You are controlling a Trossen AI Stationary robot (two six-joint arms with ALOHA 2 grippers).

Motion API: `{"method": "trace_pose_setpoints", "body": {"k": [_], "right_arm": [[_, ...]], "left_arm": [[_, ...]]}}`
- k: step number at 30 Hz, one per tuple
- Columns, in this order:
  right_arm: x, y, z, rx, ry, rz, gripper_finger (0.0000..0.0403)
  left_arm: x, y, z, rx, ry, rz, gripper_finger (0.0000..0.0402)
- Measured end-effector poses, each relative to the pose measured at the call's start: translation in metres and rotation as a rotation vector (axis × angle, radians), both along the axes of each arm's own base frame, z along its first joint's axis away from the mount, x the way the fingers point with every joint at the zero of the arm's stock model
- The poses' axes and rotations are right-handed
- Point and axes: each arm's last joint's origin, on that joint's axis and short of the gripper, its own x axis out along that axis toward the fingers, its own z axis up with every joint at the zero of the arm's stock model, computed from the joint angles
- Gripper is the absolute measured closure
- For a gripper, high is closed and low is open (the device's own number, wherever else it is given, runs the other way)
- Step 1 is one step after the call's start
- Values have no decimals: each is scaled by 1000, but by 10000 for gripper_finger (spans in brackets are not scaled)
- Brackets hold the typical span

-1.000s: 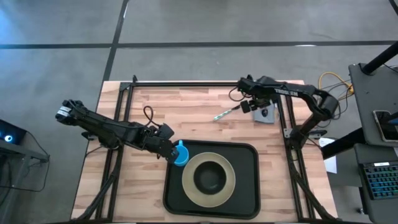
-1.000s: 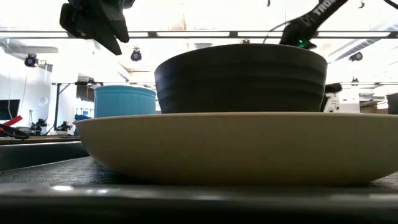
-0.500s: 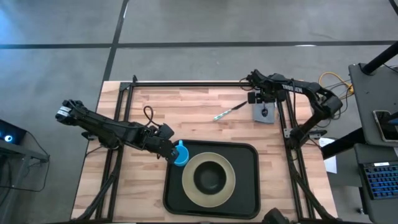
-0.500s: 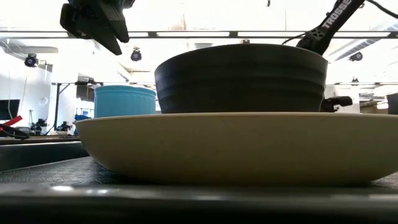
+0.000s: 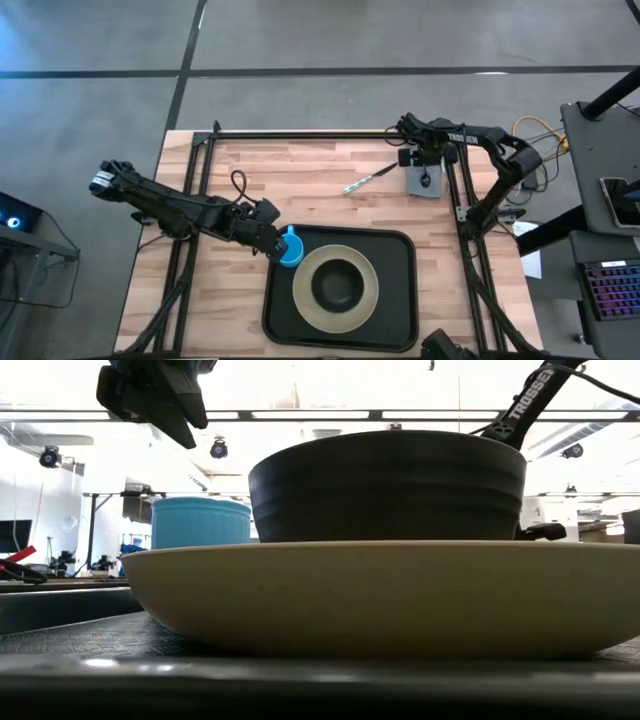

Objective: Set up tray
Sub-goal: Remove the silverware from the gray napkin on the black serving tray

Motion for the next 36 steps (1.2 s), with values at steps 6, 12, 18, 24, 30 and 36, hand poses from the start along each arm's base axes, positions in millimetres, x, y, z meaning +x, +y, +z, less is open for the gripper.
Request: {"method": "trace_pose_setpoints", "body": {"k": [6, 12, 18, 24, 30, 36], "right_arm": [[2, 4, -3, 54, 15, 12, 332], [6, 10, -6, 106, 24, 10, 339], [8, 14, -6, 159, -1, 17, 340], [14, 21, -7, 210, -61, 41, 340], [24, 25, -3, 199, -79, 123, 358], [31, 28, -1, 184, -70, 168, 392]], "left_arm": [[0, 0, 0, 0, 0, 0, 271], [0, 0, 0, 0, 0, 1, 271], [0, 0, 0, 0, 0, 1, 271], [0, 0, 0, 2, -1, 2, 271], [0, 0, 0, 10, -3, 6, 271], [0, 0, 0, 11, -3, 6, 271]]}}
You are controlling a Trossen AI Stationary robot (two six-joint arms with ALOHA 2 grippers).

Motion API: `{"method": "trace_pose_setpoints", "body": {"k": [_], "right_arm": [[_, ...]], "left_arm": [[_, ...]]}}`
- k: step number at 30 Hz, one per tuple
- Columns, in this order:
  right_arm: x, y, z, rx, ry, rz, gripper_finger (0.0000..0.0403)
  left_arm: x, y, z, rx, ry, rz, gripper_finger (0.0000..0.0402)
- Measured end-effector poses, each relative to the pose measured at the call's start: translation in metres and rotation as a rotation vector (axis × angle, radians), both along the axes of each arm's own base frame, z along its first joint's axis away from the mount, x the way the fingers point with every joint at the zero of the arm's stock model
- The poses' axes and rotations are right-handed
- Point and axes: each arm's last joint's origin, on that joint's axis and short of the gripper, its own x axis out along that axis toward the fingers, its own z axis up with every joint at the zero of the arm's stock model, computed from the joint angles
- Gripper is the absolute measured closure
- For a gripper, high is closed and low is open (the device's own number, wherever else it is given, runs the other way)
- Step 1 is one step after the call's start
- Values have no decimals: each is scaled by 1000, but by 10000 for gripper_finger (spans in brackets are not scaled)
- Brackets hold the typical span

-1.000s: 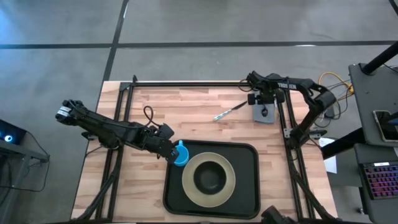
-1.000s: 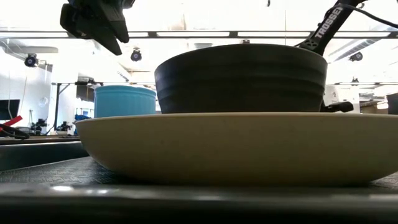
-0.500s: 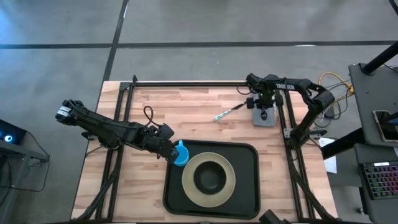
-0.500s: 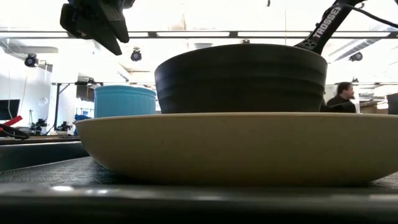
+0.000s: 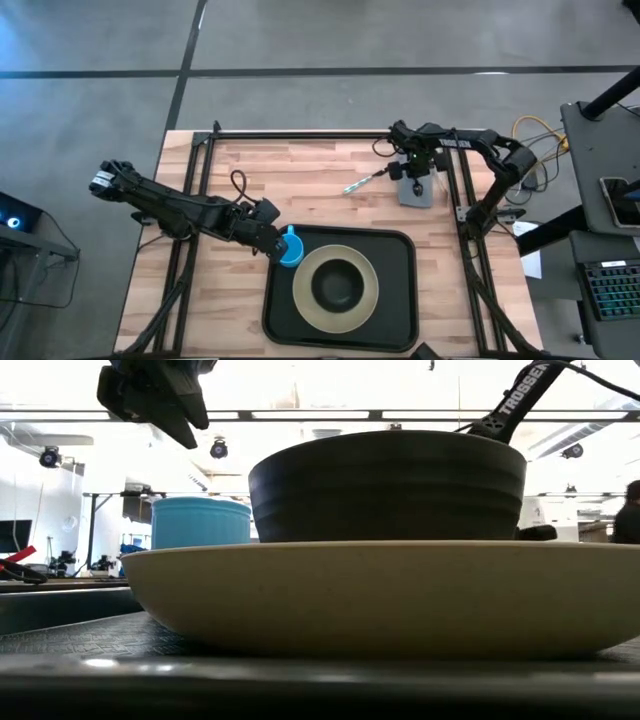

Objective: Set up tray
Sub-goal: Remove the silverware from the gray napkin on the black serving tray

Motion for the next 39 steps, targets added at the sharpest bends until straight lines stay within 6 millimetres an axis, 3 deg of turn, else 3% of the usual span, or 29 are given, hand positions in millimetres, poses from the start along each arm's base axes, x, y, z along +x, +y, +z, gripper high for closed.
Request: {"method": "trace_pose_setpoints", "body": {"k": [6, 13, 20, 24, 26, 32, 39], "right_arm": [[3, 2, 5, -21, -12, 21, 394], [12, 4, 41, -150, -106, 106, 394], [42, 13, 81, -148, -500, 334, 394], [57, 12, 89, 8, -809, 336, 394], [62, 10, 89, 54, -877, 278, 394], [66, 6, 76, 98, -880, 156, 394], [58, 7, 67, -53, -635, 75, 394]], "left_arm": [[0, 0, 0, 2, -1, 1, 271], [0, 0, 0, 16, -1, -7, 271], [0, 0, 0, 28, 1, -16, 271], [0, 0, 0, 33, 2, -22, 271], [0, 0, 0, 37, 3, -28, 271], [0, 0, 0, 37, 3, -30, 271], [-1, -3, 0, 33, 2, -39, 271]]}}
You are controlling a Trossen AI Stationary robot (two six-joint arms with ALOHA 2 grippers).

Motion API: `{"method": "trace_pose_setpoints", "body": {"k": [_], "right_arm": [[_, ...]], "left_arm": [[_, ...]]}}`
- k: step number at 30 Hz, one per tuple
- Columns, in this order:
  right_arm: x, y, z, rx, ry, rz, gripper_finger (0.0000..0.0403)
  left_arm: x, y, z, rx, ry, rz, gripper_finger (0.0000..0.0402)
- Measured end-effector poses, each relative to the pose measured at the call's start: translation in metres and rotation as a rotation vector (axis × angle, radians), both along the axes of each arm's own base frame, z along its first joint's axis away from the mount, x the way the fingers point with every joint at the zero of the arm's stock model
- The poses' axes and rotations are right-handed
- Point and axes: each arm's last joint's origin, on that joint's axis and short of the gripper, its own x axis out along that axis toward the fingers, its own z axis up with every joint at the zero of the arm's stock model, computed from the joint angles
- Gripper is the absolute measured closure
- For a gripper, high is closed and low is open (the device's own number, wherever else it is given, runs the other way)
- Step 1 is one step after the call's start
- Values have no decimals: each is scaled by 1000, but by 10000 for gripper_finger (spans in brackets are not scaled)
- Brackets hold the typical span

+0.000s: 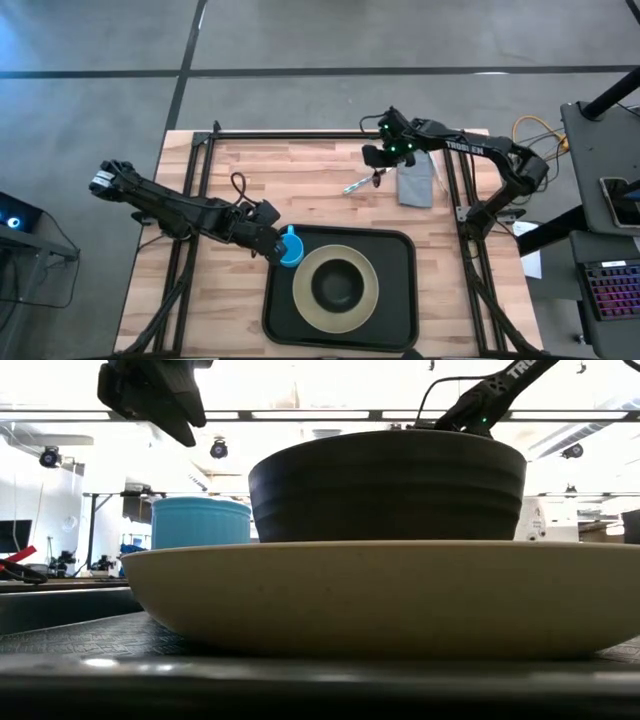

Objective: Set up tray
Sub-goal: Remove the silverware from the gray napkin on the black serving tray

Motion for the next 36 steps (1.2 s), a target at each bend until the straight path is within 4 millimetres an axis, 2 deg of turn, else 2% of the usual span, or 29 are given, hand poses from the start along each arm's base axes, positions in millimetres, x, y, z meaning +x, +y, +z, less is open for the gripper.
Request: {"method": "trace_pose_setpoints", "body": {"k": [5, 14, 19, 24, 32, 36], "right_arm": [[-5, -2, 1, -101, 116, -40, 394], [-8, -4, -3, -172, 214, -14, 394], [-1, -12, -23, -158, 249, -10, 394], [5, -11, -41, -121, 294, 30, 394], [14, -10, -41, -220, 283, 80, 392], [17, -8, -39, -274, 304, 98, 362]], "left_arm": [[0, 0, 0, -1, 0, 3, 271], [1, 4, 0, -2, -1, 17, 271], [6, 9, 2, -13, -37, 42, 271], [10, 10, 4, -31, -81, 53, 271], [14, 9, 8, -63, -140, 64, 271], [17, 8, 10, -74, -171, 64, 271]]}}
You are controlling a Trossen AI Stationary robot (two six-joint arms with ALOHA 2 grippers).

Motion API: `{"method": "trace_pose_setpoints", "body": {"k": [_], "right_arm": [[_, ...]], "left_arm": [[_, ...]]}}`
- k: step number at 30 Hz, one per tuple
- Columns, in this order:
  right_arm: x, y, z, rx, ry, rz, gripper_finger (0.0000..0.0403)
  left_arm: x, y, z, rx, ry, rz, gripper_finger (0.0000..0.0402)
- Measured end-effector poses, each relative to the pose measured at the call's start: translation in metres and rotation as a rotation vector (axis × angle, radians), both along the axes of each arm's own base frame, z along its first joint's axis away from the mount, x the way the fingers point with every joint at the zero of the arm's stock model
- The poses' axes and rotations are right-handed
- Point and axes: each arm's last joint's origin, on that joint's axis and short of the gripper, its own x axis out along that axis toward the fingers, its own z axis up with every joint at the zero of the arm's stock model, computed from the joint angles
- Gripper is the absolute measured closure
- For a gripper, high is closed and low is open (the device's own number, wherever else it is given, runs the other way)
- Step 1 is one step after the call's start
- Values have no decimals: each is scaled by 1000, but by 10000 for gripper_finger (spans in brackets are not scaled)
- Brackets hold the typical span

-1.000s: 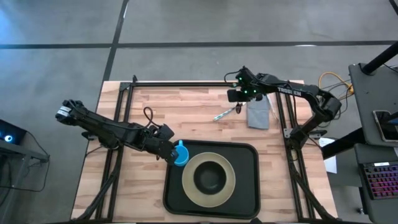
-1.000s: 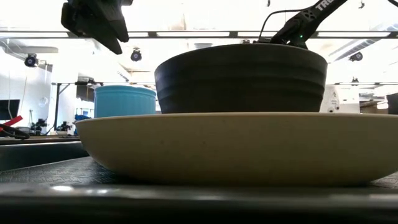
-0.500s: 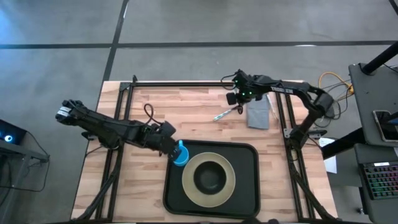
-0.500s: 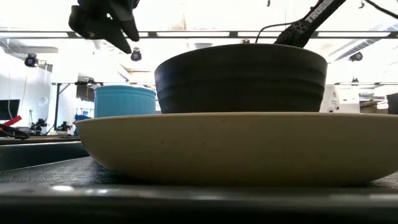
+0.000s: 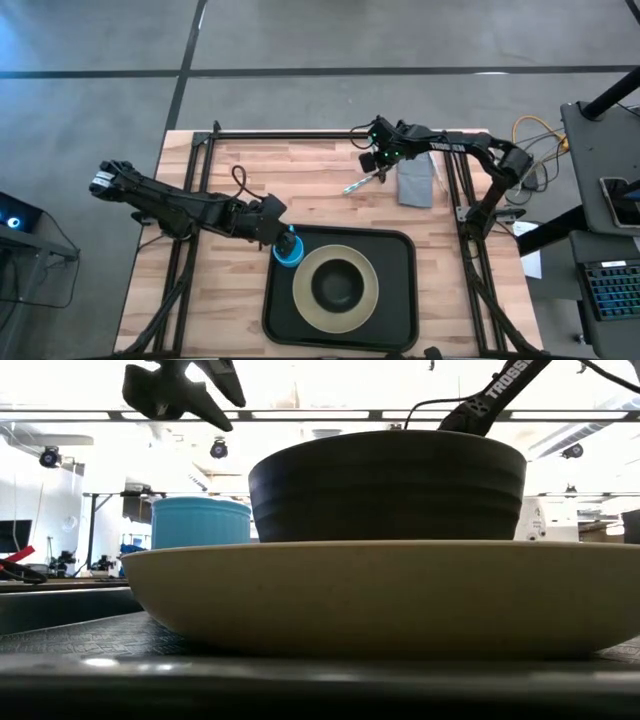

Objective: Set up tray
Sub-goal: Remove the silverware from the gray napkin on the black serving tray, then put the gray napkin to the right side of the brown plate on the black serving tray

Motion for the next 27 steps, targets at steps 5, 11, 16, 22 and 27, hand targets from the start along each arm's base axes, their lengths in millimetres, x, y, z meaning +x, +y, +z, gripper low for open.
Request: {"method": "trace_pose_setpoints", "body": {"k": [5, 11, 16, 22, 27], "right_arm": [[7, 7, 6, -143, 58, 34, 296], [8, 26, 10, -105, 115, 96, 224], [0, 55, 16, -74, 273, 111, 199], [-6, 79, 9, -18, 404, 54, 200], [-7, 82, -11, 61, 433, 5, 199]], "left_arm": [[0, 2, 0, 0, 1, 8, 271], [1, 5, 0, 0, 1, 19, 271], [1, 5, 0, 1, 2, 19, 271], [1, 5, 0, 33, 14, -15, 271], [1, 5, 0, 60, 20, -45, 271]]}}
